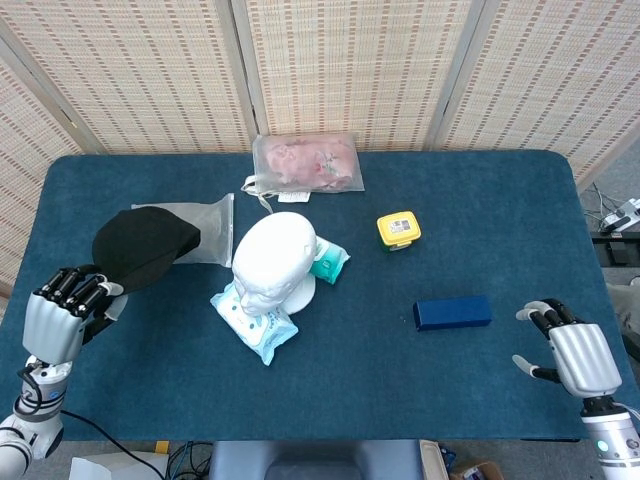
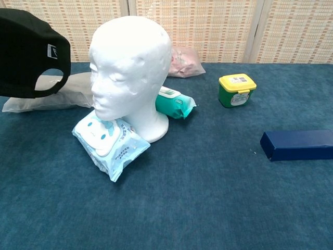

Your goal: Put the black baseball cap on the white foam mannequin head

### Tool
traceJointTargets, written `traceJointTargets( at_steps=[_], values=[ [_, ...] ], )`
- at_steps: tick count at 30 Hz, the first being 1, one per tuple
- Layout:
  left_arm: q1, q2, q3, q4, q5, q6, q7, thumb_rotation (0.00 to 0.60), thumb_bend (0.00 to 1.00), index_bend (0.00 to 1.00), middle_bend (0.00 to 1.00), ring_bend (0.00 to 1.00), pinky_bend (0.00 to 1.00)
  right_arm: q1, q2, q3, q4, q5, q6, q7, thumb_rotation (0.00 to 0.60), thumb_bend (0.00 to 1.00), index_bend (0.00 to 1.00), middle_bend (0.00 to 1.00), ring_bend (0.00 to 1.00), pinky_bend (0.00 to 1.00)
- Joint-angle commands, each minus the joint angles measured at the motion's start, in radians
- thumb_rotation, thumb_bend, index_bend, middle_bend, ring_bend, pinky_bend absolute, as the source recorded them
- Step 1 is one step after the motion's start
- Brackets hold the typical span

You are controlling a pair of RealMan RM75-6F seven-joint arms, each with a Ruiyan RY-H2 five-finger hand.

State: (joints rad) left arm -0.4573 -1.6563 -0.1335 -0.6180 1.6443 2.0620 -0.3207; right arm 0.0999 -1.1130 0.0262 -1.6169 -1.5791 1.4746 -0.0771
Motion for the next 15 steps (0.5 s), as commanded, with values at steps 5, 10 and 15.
traceJointTargets(
  at_steps=[5,10,15],
  values=[
    [-0.031,0.044,-0.022,-0.077,0.011,0.004,0.039,0.600,0.49,0.72,0.70,0.44,0.56,0.001,-0.003,0.000,-0.001,0.001,-0.002,-0.009,0.600,0.12,0.37,0.32,0.23,0.57],
    [-0.043,0.075,-0.029,-0.143,0.026,0.007,0.077,0.600,0.49,0.72,0.70,0.44,0.56,0.002,-0.003,0.001,-0.001,0.004,-0.005,-0.012,0.600,0.12,0.37,0.32,0.23,0.57],
    [-0.063,0.105,-0.031,-0.221,0.060,0.009,0.138,0.600,0.49,0.72,0.70,0.44,0.56,0.002,-0.003,0.003,-0.002,0.005,-0.006,-0.011,0.600,0.12,0.37,0.32,0.23,0.57]
  ],
)
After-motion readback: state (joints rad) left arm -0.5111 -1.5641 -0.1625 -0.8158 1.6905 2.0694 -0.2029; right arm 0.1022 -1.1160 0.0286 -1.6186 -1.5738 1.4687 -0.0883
